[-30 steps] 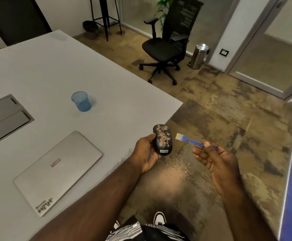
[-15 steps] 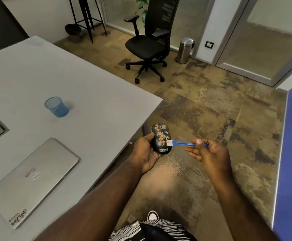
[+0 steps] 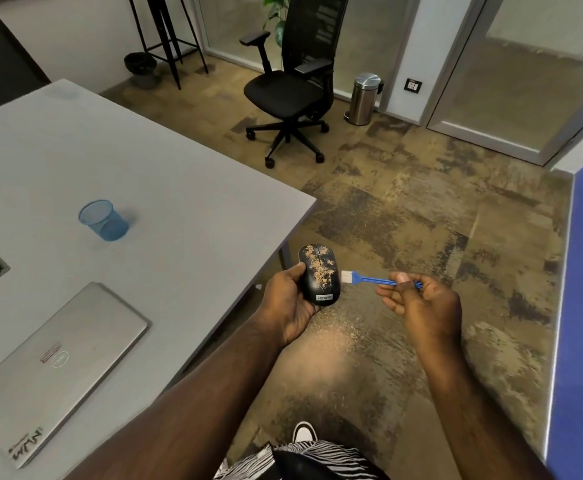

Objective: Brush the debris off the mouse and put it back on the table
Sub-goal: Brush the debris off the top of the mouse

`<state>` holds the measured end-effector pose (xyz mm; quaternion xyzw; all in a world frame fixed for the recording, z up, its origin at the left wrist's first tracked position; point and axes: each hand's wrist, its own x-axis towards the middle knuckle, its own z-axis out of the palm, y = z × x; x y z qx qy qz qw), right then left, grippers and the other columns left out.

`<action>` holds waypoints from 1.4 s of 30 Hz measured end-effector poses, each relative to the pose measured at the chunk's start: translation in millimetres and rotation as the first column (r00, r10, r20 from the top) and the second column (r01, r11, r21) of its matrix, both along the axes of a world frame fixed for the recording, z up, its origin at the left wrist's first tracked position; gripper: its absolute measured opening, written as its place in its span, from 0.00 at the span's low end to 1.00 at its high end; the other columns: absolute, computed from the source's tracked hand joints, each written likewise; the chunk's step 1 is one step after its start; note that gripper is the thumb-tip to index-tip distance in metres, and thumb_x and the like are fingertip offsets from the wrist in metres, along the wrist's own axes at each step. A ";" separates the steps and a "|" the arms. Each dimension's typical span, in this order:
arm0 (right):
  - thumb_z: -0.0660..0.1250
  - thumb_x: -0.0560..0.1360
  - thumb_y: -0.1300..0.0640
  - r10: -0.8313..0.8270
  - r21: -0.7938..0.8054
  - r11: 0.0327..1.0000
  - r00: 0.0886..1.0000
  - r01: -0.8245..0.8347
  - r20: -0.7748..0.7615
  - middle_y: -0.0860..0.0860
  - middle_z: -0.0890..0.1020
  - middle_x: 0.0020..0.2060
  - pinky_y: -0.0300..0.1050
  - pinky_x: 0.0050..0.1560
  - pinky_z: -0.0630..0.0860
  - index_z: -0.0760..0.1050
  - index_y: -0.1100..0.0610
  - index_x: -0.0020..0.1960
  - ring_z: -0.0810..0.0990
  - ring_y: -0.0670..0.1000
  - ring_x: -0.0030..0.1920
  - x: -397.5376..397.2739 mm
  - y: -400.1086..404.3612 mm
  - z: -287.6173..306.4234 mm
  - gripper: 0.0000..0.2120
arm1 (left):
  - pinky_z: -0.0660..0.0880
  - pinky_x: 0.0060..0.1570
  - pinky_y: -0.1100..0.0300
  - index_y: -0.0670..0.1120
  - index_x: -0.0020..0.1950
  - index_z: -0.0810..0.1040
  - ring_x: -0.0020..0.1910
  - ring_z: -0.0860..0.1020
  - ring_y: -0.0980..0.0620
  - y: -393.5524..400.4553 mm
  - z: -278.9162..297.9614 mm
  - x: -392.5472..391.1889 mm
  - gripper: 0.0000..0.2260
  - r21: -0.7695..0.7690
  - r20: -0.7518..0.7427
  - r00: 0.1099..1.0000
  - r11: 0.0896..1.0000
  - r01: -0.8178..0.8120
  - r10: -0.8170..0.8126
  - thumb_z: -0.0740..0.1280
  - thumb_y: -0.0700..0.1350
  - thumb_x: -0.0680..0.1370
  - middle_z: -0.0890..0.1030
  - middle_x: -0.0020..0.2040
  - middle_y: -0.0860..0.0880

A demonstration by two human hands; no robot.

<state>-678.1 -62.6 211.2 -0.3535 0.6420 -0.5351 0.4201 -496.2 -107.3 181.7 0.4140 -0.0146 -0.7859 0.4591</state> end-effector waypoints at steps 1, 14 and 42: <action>0.63 0.81 0.63 -0.020 -0.009 1.000 1.000 0.020 0.012 0.54 0.86 0.37 0.38 0.40 0.82 0.80 0.54 0.45 0.88 0.49 0.39 -1.9 -0.8 1.4 0.10 | 0.79 0.47 0.46 0.39 0.57 0.75 0.55 0.81 0.41 -0.3 0.5 -0.4 0.15 0.002 -0.003 1.000 1.000 0.003 -0.003 0.52 0.45 0.83 0.83 0.54 0.38; 0.65 0.80 0.63 0.034 -0.065 0.997 0.999 -0.035 -0.020 0.52 0.87 0.35 0.38 0.38 0.82 0.81 0.57 0.47 0.88 0.50 0.37 -10.5 1.4 9.9 0.08 | 0.81 0.44 0.47 0.39 0.62 0.73 0.48 0.84 0.43 0.1 0.4 -8.3 0.16 -0.017 0.011 1.000 1.000 0.017 -0.017 0.52 0.45 0.83 0.85 0.51 0.40; 0.66 0.80 0.63 -0.008 -0.029 1.000 0.996 0.005 -0.085 0.53 0.86 0.35 0.39 0.38 0.83 0.81 0.57 0.47 0.87 0.48 0.37 -14.4 -10.4 12.0 0.06 | 0.78 0.51 0.46 0.37 0.71 0.69 0.66 0.74 0.37 6.6 5.3 -15.9 0.20 0.007 0.060 0.997 0.999 0.041 -0.042 0.52 0.45 0.83 0.77 0.65 0.36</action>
